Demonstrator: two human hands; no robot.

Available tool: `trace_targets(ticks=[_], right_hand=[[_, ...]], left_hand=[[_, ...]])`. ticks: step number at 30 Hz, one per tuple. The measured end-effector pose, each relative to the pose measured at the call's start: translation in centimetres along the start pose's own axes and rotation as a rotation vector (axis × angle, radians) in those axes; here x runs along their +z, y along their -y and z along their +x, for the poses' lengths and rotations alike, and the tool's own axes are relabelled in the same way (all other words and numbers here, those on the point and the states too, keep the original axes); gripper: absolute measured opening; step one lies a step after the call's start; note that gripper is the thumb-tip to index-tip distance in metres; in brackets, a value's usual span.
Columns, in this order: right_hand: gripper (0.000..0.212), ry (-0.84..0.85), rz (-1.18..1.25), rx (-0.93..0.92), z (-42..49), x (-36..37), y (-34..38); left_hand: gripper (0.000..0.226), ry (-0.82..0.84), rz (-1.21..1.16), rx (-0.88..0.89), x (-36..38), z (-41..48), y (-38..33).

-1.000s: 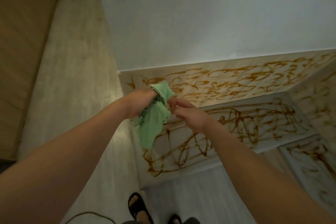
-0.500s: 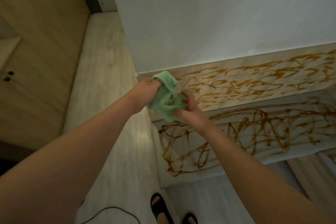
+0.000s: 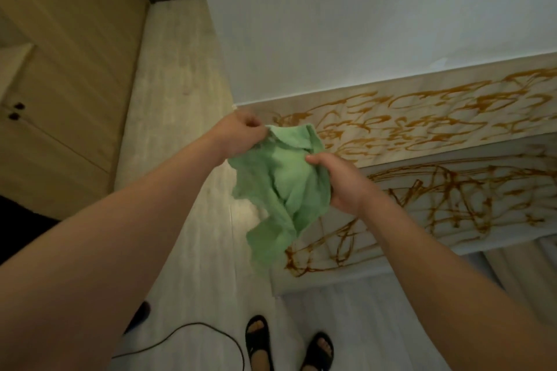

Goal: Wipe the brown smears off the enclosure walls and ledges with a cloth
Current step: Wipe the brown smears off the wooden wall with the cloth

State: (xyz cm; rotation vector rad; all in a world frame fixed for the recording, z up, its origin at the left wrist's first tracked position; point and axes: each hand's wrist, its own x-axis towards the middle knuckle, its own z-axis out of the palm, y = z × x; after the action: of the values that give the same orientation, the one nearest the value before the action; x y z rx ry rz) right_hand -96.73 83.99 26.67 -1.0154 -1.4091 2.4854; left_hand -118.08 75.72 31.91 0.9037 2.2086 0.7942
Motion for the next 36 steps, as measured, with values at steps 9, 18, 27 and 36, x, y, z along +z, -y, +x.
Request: trace_targets(ticks=[9,18,27,36], right_hand=[[0.026,-0.253,-0.195,0.030,1.0,0.7,0.2],[0.046,-0.168,0.044,0.014,3.0,1.5,0.6],[0.071,-0.518,-0.639,0.106,4.6,-0.4,-0.2],[0.025,-0.331,-1.343,-0.073,8.3,-5.9,-2.6]], left_hand=[[0.057,0.370,-0.345,-0.437,7.4,-0.4,7.7],[0.028,0.252,-0.716,-0.325,7.3,-0.7,8.5],[0.025,0.041,-0.407,-0.073,4.6,1.5,10.5],[0.012,0.080,0.202,0.139,3.5,5.4,13.0]])
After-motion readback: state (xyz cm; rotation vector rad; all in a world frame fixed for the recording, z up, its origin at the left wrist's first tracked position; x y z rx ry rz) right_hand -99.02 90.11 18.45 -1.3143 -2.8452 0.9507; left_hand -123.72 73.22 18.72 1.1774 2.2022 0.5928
